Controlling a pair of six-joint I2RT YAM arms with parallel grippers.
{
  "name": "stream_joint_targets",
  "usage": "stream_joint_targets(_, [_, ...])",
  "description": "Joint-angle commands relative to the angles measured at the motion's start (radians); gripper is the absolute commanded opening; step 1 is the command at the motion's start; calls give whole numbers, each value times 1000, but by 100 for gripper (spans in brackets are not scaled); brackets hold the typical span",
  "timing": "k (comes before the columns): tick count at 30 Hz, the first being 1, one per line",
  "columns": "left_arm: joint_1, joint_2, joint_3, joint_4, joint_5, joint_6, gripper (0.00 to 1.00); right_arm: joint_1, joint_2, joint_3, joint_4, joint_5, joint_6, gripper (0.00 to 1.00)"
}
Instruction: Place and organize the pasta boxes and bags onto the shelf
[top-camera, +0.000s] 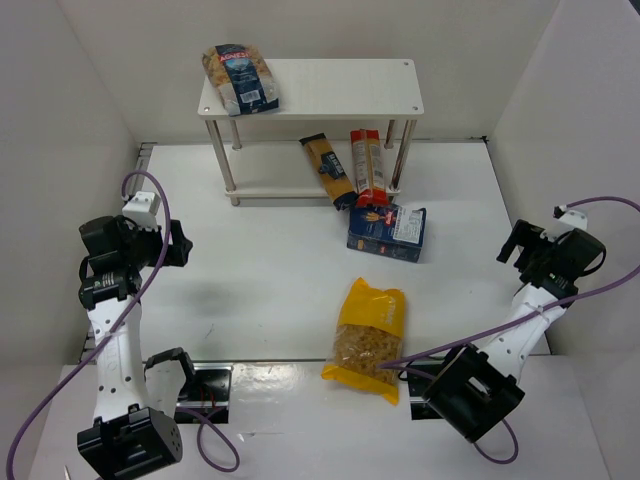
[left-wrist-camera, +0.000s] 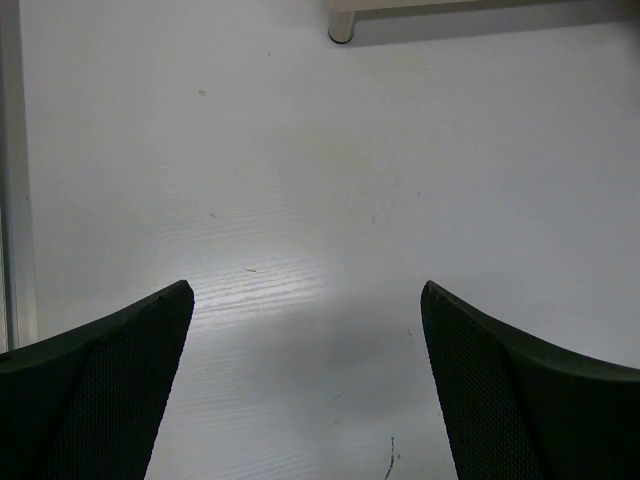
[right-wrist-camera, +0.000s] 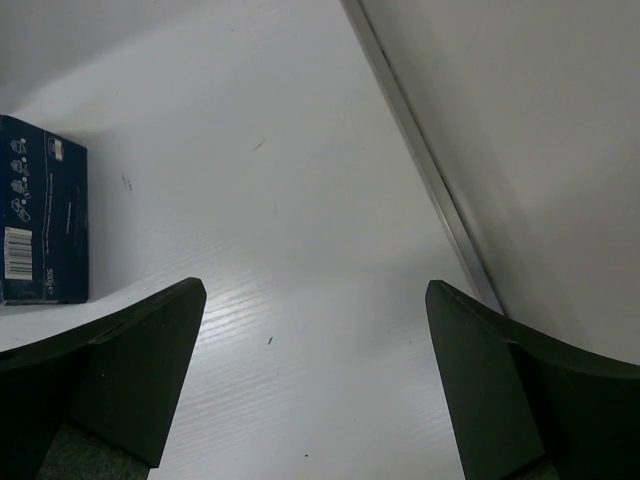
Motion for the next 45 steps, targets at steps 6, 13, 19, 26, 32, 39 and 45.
stream_joint_targets(6, [4,-12,20,31,34,4,100,-8,-1,53,17,11,16,99])
stream_joint_targets(13, [4,-12,20,31,34,4,100,-8,-1,53,17,-24,-4,99])
stream_joint_targets(19, [4,-12,20,31,34,4,100,230,75,199,-127,75,-64,99])
stream_joint_targets(26, [4,-21,20,31,25,4,100,613,121,205,-200,91,-199,99])
stream_joint_targets(32, [4,-41,20,31,34,4,100,892,147,185,-200,213,-288,99])
stream_joint_targets(39, [4,-21,20,31,34,4,100,1148,272,221,-277,298,-335,99])
stream_joint_targets(45, [26,-30,20,31,34,4,100,1326,347,262,-415,224,-452,99])
